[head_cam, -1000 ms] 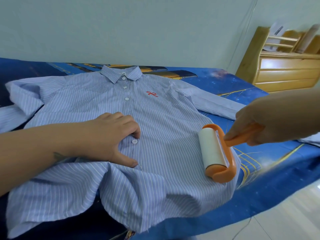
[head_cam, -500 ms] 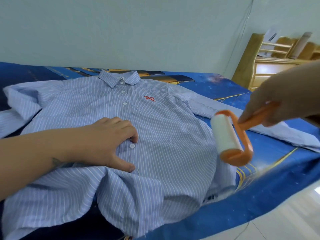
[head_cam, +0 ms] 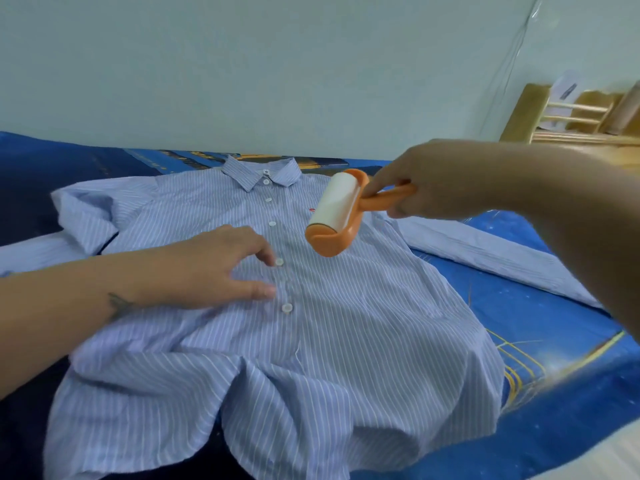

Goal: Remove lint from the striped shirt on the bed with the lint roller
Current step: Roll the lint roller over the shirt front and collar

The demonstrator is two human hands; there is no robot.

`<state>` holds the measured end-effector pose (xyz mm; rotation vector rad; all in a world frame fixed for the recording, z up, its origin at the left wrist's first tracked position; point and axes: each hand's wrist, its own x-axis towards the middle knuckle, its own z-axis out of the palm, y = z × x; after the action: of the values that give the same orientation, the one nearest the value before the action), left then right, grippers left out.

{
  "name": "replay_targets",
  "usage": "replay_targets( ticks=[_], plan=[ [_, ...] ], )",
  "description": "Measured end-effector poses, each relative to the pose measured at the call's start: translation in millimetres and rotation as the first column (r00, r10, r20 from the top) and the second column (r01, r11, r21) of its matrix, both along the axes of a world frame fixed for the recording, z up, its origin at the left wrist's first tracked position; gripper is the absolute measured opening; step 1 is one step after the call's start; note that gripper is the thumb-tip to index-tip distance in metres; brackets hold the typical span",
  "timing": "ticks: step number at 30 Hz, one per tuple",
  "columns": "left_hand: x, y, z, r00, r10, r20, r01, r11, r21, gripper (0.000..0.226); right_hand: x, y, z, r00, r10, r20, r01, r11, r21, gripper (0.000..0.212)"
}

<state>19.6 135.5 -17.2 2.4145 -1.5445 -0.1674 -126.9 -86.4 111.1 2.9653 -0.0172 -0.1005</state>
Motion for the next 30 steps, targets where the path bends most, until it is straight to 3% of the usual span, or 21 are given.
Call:
replay_targets(
  ticks=[3,10,19,23,30],
  plan=[
    [18.9,8.1,-1.6,0.998,0.066,0.009,-0.065,0.997,-0.034,0.026,11.4,3.1,-10.4,0.998,-0.054,0.025,0.053,0.997,0.053,0.031],
    [52.0,17.8,-2.5,0.988,0.154,0.029,-0.152,0.987,-0.056,0.019,41.0,10.9,-30.1,0.996,-0.004,0.089,0.0,0.999,0.047,0.036],
    [108.4,22.1,5.8,0.959,0.278,0.056,-0.276,0.96,-0.051,0.02,86.2,13.8,-40.5,1.0,-0.01,0.017,0.009,0.997,0.08,0.039],
    [139.0,20.3,6.1,0.936,0.351,0.013,-0.349,0.935,-0.061,0.022,106.9,12.6,-46.7,1.0,-0.014,-0.014,0.016,0.984,0.179,0.039],
    [195.6,13.3,6.2,0.868,0.496,0.003,-0.496,0.868,-0.026,0.026,162.0,12.9,-63.4,0.998,-0.057,0.027,0.048,0.966,0.253,0.034]
  ],
)
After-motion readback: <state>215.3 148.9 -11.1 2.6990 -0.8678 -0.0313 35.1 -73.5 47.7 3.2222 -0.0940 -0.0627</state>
